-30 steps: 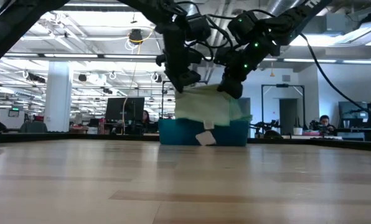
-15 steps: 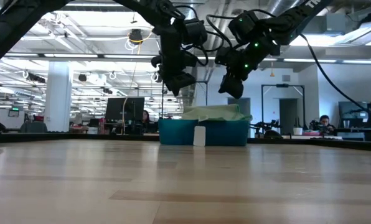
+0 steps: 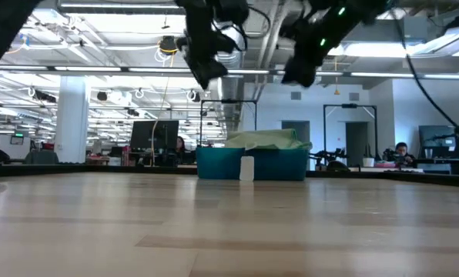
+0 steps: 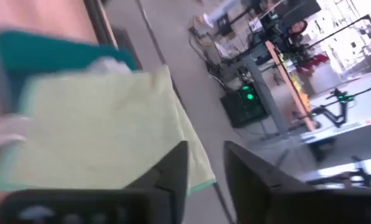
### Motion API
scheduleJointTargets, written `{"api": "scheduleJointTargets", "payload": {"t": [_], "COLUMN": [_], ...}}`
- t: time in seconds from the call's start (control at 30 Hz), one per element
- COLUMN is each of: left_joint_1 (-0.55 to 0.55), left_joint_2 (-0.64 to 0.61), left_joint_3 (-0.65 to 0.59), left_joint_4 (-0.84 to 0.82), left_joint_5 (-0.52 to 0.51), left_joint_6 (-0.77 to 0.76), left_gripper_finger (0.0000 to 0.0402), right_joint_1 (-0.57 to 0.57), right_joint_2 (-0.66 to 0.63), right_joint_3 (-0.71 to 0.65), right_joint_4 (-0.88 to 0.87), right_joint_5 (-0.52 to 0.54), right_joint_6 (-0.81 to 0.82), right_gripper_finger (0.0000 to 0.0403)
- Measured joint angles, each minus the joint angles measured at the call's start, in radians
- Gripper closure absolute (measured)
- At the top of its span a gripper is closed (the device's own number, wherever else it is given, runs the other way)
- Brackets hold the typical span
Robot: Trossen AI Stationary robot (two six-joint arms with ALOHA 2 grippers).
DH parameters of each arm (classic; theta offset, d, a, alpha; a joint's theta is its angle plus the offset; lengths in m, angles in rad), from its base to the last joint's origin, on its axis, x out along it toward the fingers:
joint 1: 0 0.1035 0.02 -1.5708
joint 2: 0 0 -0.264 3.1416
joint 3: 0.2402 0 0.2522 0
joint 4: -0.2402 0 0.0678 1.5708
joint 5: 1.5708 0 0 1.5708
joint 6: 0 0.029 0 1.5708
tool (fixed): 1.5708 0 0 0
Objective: Fold microfiber towels
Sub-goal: Return to Home Position
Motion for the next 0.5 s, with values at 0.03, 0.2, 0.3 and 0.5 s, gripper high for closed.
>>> {"api": "scheduleJointTargets", "payload": {"t": [0.03,0.2,0.3,0.5], "left_joint_1": [-0.006,-0.040,-0.061,-0.159], "left_joint_2": [-0.023,-0.133,-0.196,-0.322], "left_joint_3": [0.000,0.000,0.000,0.000], "left_joint_4": [-0.029,-0.228,-0.342,-0.479], "left_joint_5": [0.000,0.000,0.009,0.014], "left_joint_6": [-0.010,-0.079,-0.142,-0.247], "left_gripper_finger": [0.0265,0.0336,0.0386,0.0396], "right_joint_1": [0.020,0.129,0.195,0.317], "right_joint_2": [-0.031,-0.214,-0.315,-0.494], "right_joint_3": [0.000,0.002,0.002,0.001], "right_joint_4": [-0.025,-0.190,-0.285,-0.486], "right_joint_5": [0.000,-0.003,-0.031,-0.184], "right_joint_6": [0.034,0.160,0.244,0.411], "right_gripper_finger": [0.0281,0.0379,0.0390,0.0391]}}
